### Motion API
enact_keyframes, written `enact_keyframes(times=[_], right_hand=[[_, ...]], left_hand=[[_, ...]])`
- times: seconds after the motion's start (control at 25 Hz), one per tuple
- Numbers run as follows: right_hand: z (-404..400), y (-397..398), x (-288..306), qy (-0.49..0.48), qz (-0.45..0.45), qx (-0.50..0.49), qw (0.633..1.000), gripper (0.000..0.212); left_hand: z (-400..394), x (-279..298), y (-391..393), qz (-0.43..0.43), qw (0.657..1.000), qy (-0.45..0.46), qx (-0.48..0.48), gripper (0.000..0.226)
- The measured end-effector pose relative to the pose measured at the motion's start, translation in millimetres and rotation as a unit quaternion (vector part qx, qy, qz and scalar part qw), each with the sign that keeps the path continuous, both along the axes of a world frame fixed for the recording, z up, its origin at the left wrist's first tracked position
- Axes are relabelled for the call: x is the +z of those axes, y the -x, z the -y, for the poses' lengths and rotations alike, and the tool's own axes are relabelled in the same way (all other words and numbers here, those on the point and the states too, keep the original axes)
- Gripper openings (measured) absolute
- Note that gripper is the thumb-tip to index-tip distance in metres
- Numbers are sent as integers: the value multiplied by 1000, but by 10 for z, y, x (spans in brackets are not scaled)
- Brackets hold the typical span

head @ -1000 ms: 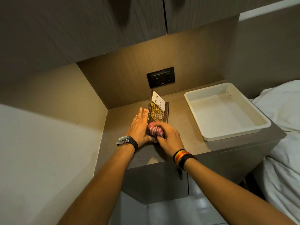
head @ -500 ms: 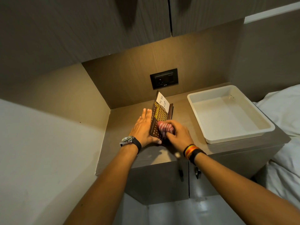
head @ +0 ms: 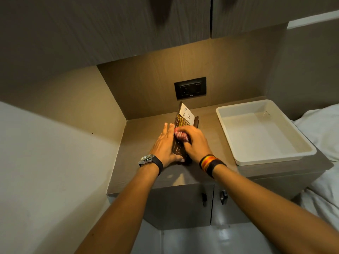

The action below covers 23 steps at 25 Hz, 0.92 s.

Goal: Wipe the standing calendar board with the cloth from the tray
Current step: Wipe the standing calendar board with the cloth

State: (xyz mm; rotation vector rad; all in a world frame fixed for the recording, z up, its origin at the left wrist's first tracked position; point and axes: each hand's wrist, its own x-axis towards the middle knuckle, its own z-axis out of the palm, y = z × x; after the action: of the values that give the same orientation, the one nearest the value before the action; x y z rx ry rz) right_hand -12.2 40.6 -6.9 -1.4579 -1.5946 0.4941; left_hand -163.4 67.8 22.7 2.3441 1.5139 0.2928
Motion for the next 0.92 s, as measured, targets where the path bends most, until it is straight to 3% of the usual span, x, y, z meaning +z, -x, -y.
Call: enact_keyframes(times=[0.24, 0.36, 0.48, 0.56, 0.76, 0.92], right_hand=[[-258, -129, 97, 26, -40, -69, 996, 40], [227, 59, -155, 28, -70, -44, 996, 47], [647, 53, -394, 19, -43, -21, 999, 50], [494, -74, -372, 17, -21, -8, 1000, 52], [125, -181, -259, 55, -60, -81, 993, 49], [562, -68, -436, 51, -41, -34, 997, 49]], left_hand=[[-22, -8, -44, -12, 1000, -6, 0, 149], [-10, -25, -15, -3, 1000, -2, 3, 148], [-20, -42, -6, -8, 1000, -11, 7, 146], [-9, -30, -30, -12, 1000, -11, 7, 148], [36, 31, -85, -13, 1000, -11, 11, 148], [33, 41, -95, -16, 1000, -12, 15, 146]])
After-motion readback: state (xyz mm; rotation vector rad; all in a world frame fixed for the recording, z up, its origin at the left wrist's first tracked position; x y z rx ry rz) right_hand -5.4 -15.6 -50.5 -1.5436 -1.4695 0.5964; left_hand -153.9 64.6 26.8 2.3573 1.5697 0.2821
